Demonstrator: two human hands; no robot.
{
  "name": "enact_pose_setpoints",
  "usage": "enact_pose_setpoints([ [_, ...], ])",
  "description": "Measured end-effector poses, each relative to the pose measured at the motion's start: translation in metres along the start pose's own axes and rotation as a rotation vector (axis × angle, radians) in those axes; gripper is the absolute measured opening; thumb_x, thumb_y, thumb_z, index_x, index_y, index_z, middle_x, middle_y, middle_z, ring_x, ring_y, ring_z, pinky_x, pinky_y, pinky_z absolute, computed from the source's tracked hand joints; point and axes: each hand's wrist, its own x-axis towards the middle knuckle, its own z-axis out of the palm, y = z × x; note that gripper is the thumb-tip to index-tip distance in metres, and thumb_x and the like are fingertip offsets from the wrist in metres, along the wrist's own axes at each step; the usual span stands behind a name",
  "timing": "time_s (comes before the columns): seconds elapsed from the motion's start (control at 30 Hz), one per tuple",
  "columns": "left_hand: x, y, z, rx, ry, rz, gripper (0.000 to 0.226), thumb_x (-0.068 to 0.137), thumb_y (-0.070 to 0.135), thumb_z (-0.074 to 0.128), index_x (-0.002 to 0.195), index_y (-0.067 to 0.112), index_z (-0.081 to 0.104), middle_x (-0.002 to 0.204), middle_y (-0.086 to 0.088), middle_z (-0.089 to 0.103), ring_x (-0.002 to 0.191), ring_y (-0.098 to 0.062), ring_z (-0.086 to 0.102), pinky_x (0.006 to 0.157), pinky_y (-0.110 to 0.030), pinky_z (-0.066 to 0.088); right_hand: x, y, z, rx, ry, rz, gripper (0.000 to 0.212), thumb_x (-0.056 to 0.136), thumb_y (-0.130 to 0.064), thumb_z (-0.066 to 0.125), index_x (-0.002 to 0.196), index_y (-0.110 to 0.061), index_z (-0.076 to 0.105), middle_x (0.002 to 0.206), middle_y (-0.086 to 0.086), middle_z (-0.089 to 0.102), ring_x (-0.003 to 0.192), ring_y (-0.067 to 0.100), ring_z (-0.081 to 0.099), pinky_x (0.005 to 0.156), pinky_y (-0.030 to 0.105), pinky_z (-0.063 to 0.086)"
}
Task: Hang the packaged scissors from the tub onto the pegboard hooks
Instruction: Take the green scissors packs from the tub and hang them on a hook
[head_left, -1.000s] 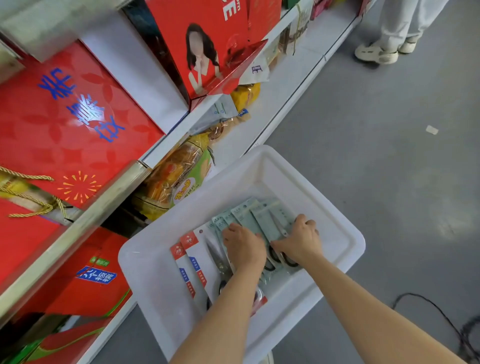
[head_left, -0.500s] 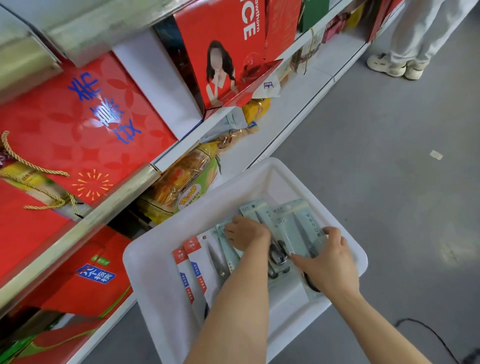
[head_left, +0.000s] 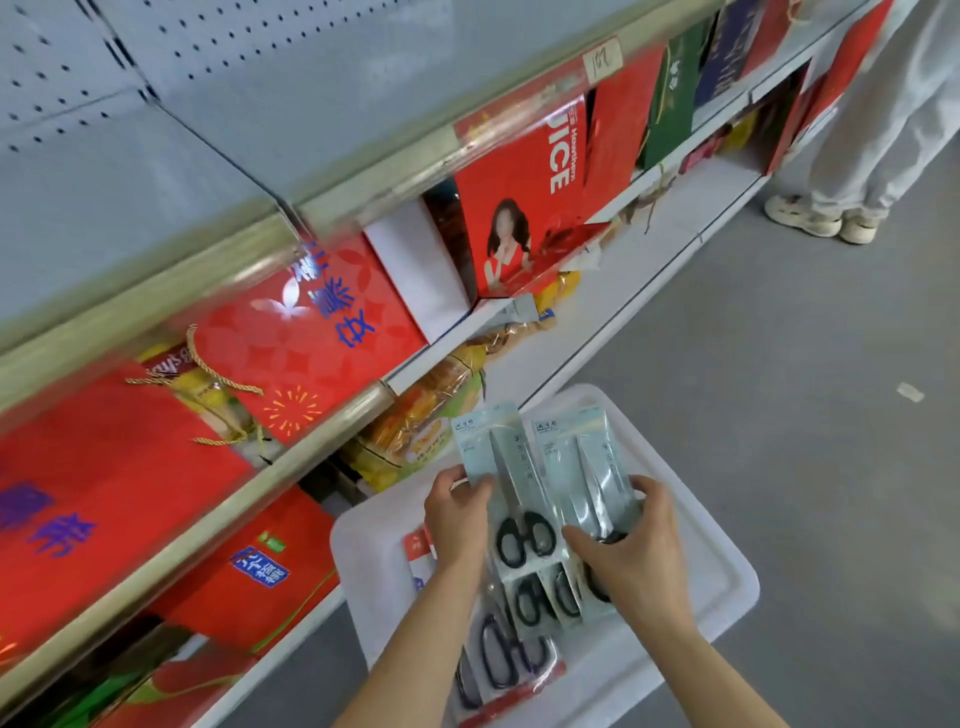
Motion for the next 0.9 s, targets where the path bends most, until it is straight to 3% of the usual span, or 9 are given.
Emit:
enact_pose_setpoints([
  [0.17, -0.043, 0.091, -0.103, -0.265, 0.097, 0.204, 0.02, 0.084, -0.001, 0.069, 0.087, 0.019, 0.071, 0.077, 0.006, 0.075, 0.072, -0.009, 0.066, 0.069, -0.023, 0.051, -0.038, -0.101, 0.012, 0.19, -0.079, -0.164, 0.075, 0.062, -0.03, 0.086, 0.123, -0.028, 0.042, 0.113, -0.007, 0.05, 0.098, 0.016, 0.054, 0.077, 0.036, 0.051],
  [0.33, -0.077, 0.178, -0.207, -0.321, 0.243, 0.38, 0.015, 0.083, -0.001, 0.07, 0.088, 0.013, 0.07, 0.075, 0.002, 0.074, 0.071, -0.011, 0.064, 0.069, -0.028, 0.051, -0.089, -0.218, 0.025, 0.415, -0.188, -0.351, 0.057, 0.074, -0.028, 0.081, 0.119, -0.028, 0.046, 0.107, -0.006, 0.056, 0.096, 0.014, 0.057, 0.069, 0.015, 0.04],
  [0.4, -0.091, 0.213, -0.246, -0.355, 0.319, 0.45, 0.011, 0.082, 0.002, 0.073, 0.085, 0.012, 0.069, 0.074, -0.002, 0.071, 0.07, -0.014, 0.06, 0.067, -0.023, 0.049, -0.113, -0.264, 0.029, 0.497, -0.234, -0.423, 0.041, 0.086, -0.033, 0.069, 0.12, -0.03, 0.046, 0.107, -0.006, 0.057, 0.098, 0.015, 0.058, 0.07, 0.017, 0.042],
  [0.5, -0.118, 0.26, -0.301, -0.424, 0.416, 0.525, 0.023, 0.081, 0.006, 0.075, 0.076, 0.024, 0.062, 0.071, 0.006, 0.06, 0.068, -0.011, 0.053, 0.06, -0.015, 0.043, -0.152, -0.328, 0.033, 0.55, -0.292, -0.52, 0.019, 0.098, -0.032, 0.051, 0.117, -0.031, 0.05, 0.105, -0.01, 0.06, 0.097, 0.007, 0.058, 0.068, 0.016, 0.04],
  [0.63, -0.152, 0.307, -0.372, -0.435, 0.505, 0.626, 0.015, 0.08, 0.008, 0.076, 0.075, 0.018, 0.067, 0.068, 0.002, 0.065, 0.068, -0.013, 0.057, 0.062, -0.021, 0.044, -0.206, -0.405, 0.033, 0.663, -0.328, -0.628, 0.016, 0.097, -0.018, 0.054, 0.107, -0.028, 0.059, 0.09, -0.004, 0.067, 0.083, 0.014, 0.063, 0.07, 0.028, 0.05],
  [0.73, -0.173, 0.331, -0.417, -0.454, 0.56, 0.691, 0.017, 0.08, 0.01, 0.077, 0.075, 0.022, 0.065, 0.074, 0.0, 0.067, 0.07, -0.014, 0.058, 0.069, -0.028, 0.047, -0.242, -0.447, 0.029, 0.761, -0.366, -0.678, 0.019, 0.092, -0.008, 0.058, 0.103, -0.023, 0.063, 0.082, 0.002, 0.067, 0.067, 0.005, 0.062, 0.06, 0.015, 0.047],
  [0.83, -0.188, 0.35, -0.452, -0.475, 0.591, 0.73, 0.017, 0.081, 0.008, 0.075, 0.078, 0.021, 0.065, 0.063, 0.016, 0.066, 0.063, -0.006, 0.057, 0.061, -0.018, 0.046, -0.269, -0.474, 0.027, 0.857, -0.453, -0.658, 0.018, 0.092, -0.009, 0.06, 0.106, -0.021, 0.064, 0.086, 0.004, 0.066, 0.069, 0.007, 0.06, 0.062, 0.018, 0.046],
  [0.9, -0.19, 0.363, -0.471, -0.455, 0.606, 0.744, 0.009, 0.081, 0.008, 0.076, 0.086, 0.011, 0.069, 0.062, 0.015, 0.065, 0.059, -0.002, 0.056, 0.055, -0.013, 0.044, -0.28, -0.487, 0.027, 0.898, -0.494, -0.636, 0.018, 0.093, -0.01, 0.06, 0.105, -0.022, 0.063, 0.087, 0.003, 0.065, 0.075, 0.014, 0.059, 0.065, 0.023, 0.045],
])
